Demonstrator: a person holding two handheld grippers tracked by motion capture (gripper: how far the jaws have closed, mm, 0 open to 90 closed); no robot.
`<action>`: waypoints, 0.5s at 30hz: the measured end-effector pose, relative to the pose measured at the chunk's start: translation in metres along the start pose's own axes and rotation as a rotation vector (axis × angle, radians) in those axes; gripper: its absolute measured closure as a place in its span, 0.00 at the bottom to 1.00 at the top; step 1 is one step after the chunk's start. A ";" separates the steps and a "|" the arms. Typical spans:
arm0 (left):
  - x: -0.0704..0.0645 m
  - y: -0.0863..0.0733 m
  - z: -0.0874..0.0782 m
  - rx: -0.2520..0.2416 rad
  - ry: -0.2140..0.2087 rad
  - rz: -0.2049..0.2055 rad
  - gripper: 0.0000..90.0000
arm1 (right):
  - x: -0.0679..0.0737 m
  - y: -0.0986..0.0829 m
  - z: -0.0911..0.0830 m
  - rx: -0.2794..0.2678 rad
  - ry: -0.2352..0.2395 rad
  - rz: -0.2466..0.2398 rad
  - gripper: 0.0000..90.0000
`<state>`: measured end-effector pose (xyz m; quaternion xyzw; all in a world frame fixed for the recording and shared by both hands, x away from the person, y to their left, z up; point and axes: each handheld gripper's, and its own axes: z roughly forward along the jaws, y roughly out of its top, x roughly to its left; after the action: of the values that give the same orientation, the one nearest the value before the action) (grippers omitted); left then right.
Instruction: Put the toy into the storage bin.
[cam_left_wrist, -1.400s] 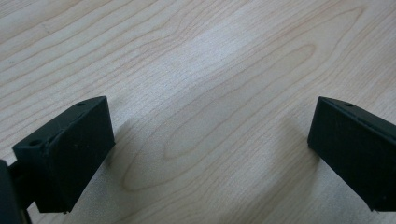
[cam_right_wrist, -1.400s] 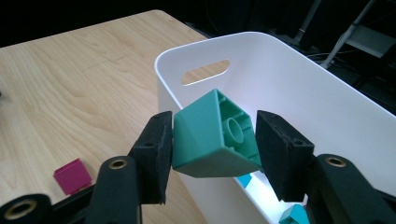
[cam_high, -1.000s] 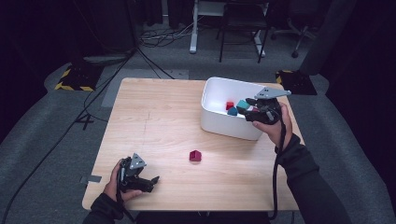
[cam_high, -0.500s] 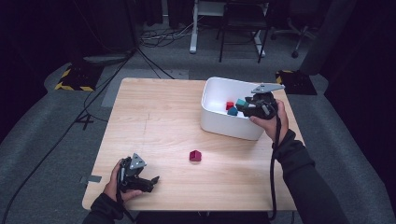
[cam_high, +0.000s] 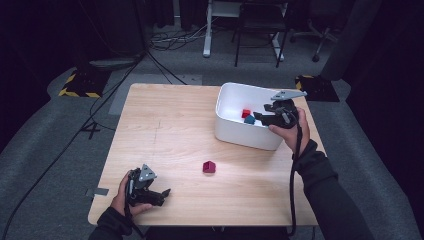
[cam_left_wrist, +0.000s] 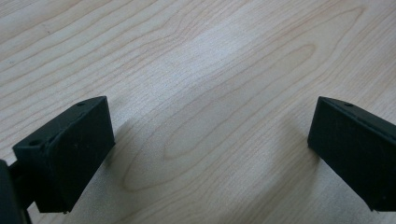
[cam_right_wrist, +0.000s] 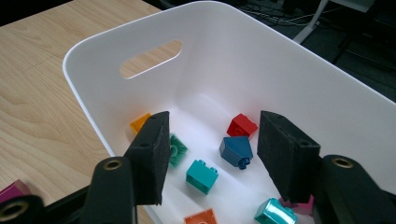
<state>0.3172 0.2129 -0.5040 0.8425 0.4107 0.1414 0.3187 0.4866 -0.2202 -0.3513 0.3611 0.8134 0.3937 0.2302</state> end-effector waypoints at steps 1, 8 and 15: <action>0.000 0.000 0.000 0.000 0.001 0.000 0.01 | 0.001 0.000 0.000 -0.001 0.004 -0.001 0.50; 0.000 0.000 0.000 0.000 0.000 0.000 0.01 | 0.004 0.000 -0.003 -0.016 0.013 -0.001 0.49; 0.000 0.000 0.000 -0.001 0.001 0.000 0.01 | 0.013 0.001 -0.010 -0.055 0.047 -0.010 0.47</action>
<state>0.3172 0.2129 -0.5041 0.8421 0.4110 0.1421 0.3190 0.4725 -0.2141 -0.3456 0.3412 0.8094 0.4230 0.2227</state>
